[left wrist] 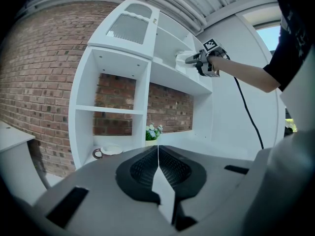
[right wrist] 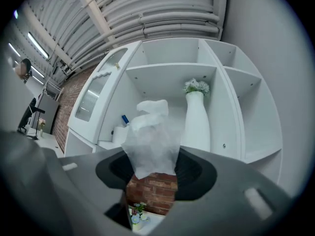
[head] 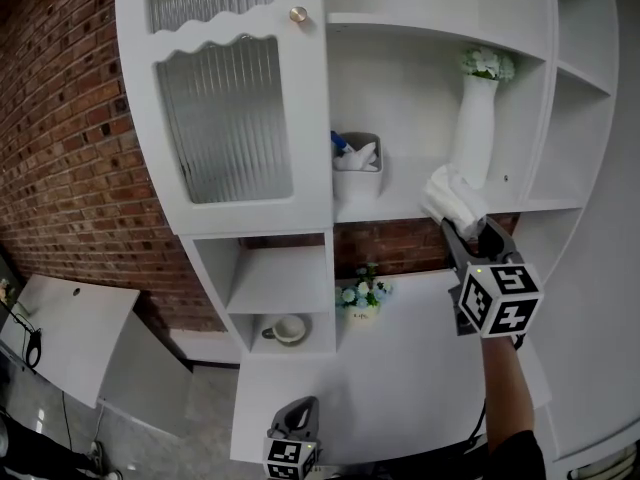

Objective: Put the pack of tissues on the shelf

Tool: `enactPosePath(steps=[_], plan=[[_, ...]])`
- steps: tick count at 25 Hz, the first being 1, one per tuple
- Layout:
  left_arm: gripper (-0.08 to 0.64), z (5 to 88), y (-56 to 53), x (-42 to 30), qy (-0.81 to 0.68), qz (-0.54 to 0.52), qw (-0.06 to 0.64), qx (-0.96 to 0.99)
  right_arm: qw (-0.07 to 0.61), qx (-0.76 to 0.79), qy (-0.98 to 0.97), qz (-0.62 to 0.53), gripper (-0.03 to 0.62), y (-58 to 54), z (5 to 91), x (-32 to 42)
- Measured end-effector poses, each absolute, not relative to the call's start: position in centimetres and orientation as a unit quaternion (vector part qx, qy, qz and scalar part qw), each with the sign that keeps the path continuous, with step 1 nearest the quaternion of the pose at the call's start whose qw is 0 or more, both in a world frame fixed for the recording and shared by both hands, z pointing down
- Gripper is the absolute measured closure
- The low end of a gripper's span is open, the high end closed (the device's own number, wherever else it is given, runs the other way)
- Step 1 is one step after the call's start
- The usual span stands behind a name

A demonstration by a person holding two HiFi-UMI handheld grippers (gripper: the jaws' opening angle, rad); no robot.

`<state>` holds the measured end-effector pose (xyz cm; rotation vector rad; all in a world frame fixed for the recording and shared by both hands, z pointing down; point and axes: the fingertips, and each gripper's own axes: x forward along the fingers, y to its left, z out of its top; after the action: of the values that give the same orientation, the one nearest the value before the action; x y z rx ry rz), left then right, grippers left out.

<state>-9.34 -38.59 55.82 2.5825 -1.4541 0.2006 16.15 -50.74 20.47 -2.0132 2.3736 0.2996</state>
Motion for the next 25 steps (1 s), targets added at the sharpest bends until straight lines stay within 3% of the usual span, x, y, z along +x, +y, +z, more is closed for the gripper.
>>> enactPosePath(steps=[10,25], plan=[[0.549,56.6,-38.8,-11.3,-0.507,0.074,0.091,0.854,-0.045,-0.660,0.745,0.083,0.374,-54.9,20.9,15.7],[0.549,56.9,-39.4,-11.3,-0.509,0.076,0.094,0.852,-0.071,-0.656,0.750,0.051,0.348,-57.4,21.5,15.9]])
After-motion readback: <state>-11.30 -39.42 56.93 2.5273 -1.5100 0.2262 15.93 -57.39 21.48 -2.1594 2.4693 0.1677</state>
